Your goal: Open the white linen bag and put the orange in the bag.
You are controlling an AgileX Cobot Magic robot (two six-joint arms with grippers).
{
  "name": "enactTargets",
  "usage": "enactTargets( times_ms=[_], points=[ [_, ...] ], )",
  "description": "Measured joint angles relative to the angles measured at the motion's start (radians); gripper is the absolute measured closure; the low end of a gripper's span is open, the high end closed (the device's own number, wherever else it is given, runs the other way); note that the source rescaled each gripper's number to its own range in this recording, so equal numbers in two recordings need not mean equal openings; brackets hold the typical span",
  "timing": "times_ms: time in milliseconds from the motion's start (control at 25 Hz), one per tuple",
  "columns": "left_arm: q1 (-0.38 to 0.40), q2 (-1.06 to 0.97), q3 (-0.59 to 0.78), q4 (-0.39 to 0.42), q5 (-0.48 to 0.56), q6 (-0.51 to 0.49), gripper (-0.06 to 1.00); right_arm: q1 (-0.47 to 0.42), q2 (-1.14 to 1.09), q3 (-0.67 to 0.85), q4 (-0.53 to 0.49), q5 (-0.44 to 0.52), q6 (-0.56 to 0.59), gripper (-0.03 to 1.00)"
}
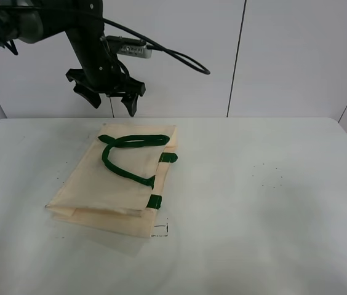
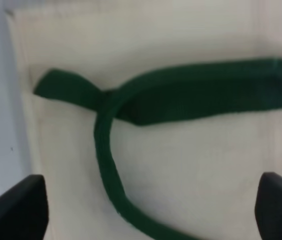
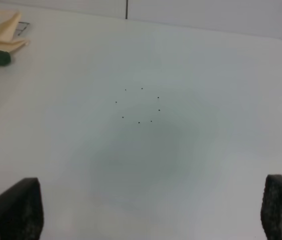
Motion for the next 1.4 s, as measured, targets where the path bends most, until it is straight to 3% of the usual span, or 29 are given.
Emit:
enactTargets(
  times_ms=[200, 560, 800, 1120, 1400],
  points=[
    [0.037, 0.001, -0.002, -0.005, 0.014, 0.000, -0.05, 0.000, 0.000, 0.000, 0.000, 0.000, 0.000, -0.03],
    [0.281, 0.001, -0.002, -0.027, 0.038, 0.000, -0.05, 0.000, 0.000, 0.000, 0.000, 0.000, 0.000, -0.03],
    [0.314, -0.040, 0.047, -0.040, 0.038, 0.000, -0.05, 0.000, 0.000, 0.000, 0.000, 0.000, 0.000, -0.03],
    [0.314, -0.295, 0.335, -0.051, 0.037, 0.000, -0.05, 0.000, 0.000, 0.000, 0.000, 0.000, 0.000, -0.03],
    [0.314, -0.621, 0.691, -0.051, 0.037, 0.000, -0.05, 0.000, 0.000, 0.000, 0.000, 0.000, 0.000, -0.03]
  ],
)
